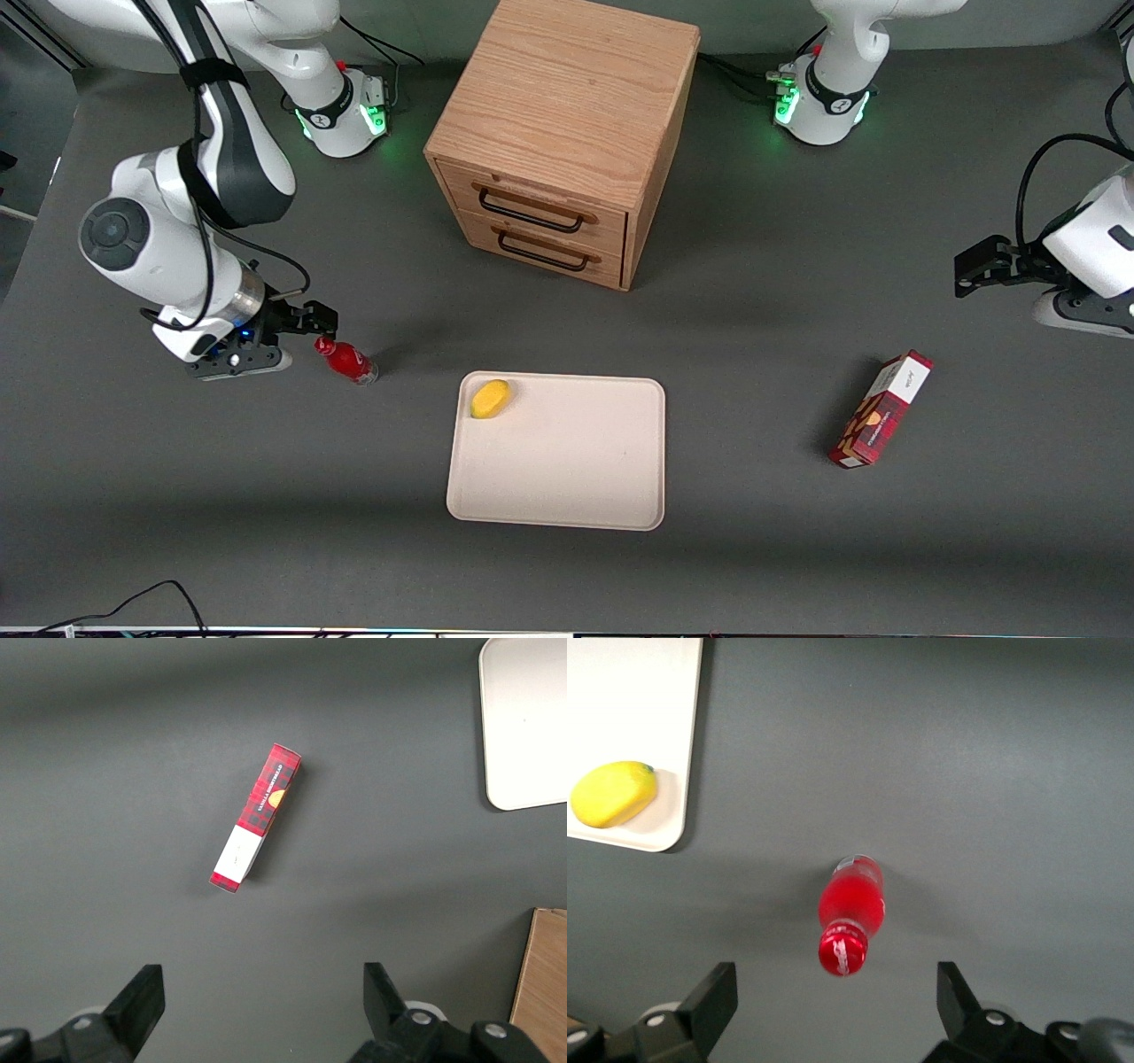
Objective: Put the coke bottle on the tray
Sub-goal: 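Close the right gripper around the bottle's cap end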
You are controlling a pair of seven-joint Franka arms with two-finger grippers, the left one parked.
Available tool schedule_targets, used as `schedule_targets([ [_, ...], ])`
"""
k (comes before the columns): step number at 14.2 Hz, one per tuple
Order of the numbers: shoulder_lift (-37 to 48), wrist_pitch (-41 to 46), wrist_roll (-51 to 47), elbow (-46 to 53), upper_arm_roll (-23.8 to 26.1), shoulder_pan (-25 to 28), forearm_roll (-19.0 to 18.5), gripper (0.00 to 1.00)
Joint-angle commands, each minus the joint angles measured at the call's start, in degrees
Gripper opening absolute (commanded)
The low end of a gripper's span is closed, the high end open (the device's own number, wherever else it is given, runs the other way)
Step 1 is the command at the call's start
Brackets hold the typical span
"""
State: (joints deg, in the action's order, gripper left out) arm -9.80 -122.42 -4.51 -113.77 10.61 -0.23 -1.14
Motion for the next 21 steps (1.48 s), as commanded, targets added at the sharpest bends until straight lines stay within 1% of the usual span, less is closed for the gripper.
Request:
schedule_targets([
  [1, -2.4, -2.8, -1.2, -0.3, 0.4, 0.1, -2.3, 1.00],
  [3, -2.8, -5.0, -1.2, -2.1, 0.9, 0.1, -2.5, 0.99],
  [5, -2.3, -7.4, -1.3, -4.4, 1.1, 0.1, -3.6, 0.99],
  [9, -2.0, -7.9, -1.3, -5.7, 1.1, 0.1, -3.8, 0.98],
  [11, -2.0, -7.9, -1.2, -5.8, 1.1, 0.1, -3.8, 0.92],
  [13, -2.0, -7.9, -1.2, -5.8, 1.1, 0.0, -3.8, 0.83],
  [14, -1.8, -7.9, -1.2, -5.8, 1.1, -0.2, -3.8, 0.80],
  [16, -1.1, -7.5, -1.1, -5.8, 1.1, -0.4, -3.8, 0.77],
  [21, -0.6, -7.2, -0.9, -5.8, 1.1, -0.5, -3.8, 0.75],
])
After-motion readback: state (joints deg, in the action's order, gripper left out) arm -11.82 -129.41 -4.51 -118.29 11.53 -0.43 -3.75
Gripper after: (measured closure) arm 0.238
